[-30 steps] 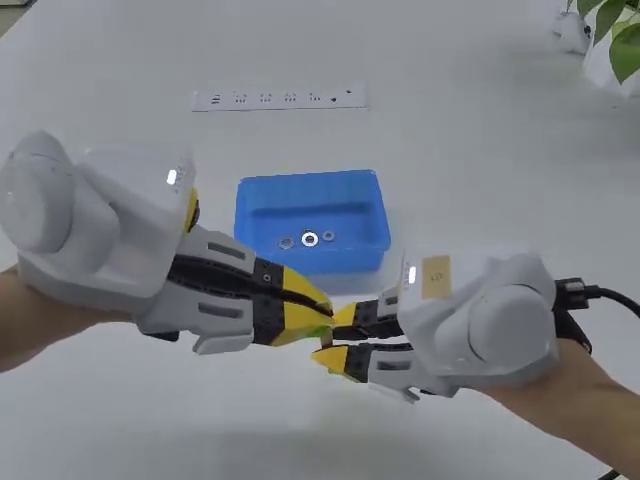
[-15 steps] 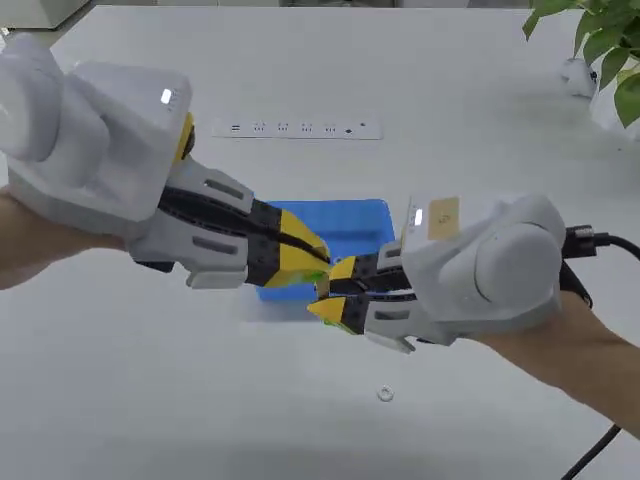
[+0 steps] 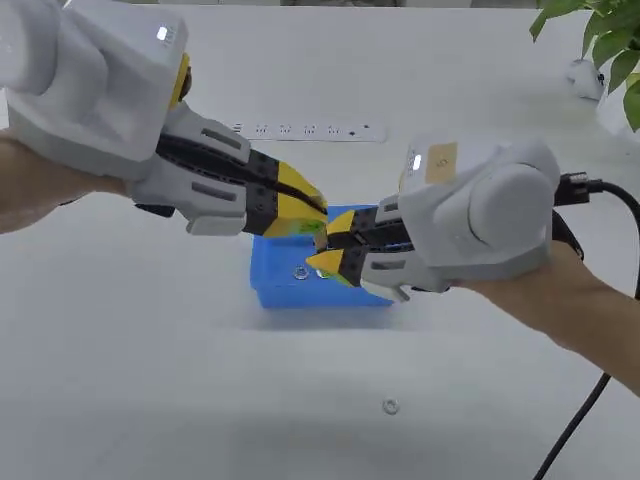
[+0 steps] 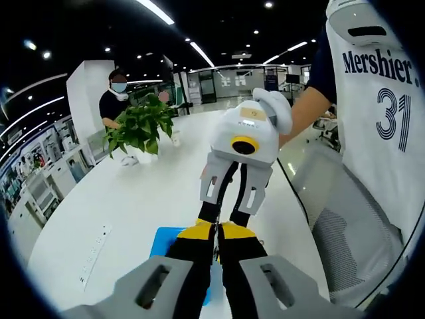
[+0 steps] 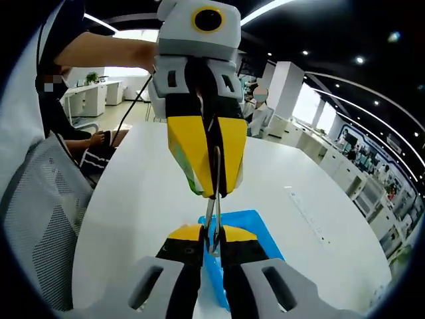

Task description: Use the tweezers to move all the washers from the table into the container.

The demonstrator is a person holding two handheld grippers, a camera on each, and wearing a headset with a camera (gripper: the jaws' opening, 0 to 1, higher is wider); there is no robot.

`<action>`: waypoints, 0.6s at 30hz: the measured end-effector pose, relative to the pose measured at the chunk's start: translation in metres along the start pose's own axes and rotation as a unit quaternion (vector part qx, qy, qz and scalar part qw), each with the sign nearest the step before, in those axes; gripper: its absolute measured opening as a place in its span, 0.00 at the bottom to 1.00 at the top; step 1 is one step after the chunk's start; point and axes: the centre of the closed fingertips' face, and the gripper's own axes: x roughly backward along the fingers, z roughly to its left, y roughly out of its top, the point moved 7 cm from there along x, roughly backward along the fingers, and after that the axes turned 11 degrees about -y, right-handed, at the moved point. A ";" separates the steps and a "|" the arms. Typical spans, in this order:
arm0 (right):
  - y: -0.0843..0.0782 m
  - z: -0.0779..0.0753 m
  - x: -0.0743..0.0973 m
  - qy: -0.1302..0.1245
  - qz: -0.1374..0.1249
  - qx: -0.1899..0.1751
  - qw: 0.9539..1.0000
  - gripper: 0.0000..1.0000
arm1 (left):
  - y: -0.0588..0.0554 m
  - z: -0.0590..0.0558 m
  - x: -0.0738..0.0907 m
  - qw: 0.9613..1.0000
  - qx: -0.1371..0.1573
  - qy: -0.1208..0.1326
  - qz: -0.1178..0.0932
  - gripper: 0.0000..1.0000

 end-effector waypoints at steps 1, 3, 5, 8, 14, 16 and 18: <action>-0.001 -0.002 -0.002 -0.001 0.001 0.000 1.000 0.10 | -0.001 0.003 0.000 1.000 0.000 -0.001 0.002 0.06; -0.004 -0.007 -0.005 -0.004 0.002 -0.001 1.000 0.10 | -0.002 0.010 -0.001 1.000 -0.004 -0.002 0.008 0.06; -0.007 -0.012 -0.008 -0.006 0.004 -0.003 1.000 0.10 | -0.005 0.016 -0.002 1.000 -0.005 -0.004 0.011 0.06; -0.012 -0.016 -0.013 -0.006 0.010 -0.002 1.000 0.10 | -0.010 0.023 -0.005 1.000 -0.002 -0.003 0.017 0.06; -0.025 -0.022 -0.026 -0.002 0.021 -0.005 1.000 0.10 | -0.022 0.034 -0.014 1.000 0.002 -0.005 0.028 0.06; -0.029 -0.023 -0.029 0.000 0.024 -0.007 1.000 0.10 | -0.026 0.037 -0.016 1.000 0.006 -0.006 0.029 0.06; -0.033 -0.024 -0.033 0.002 0.028 -0.008 1.000 0.10 | -0.031 0.041 -0.018 0.999 0.009 -0.008 0.031 0.06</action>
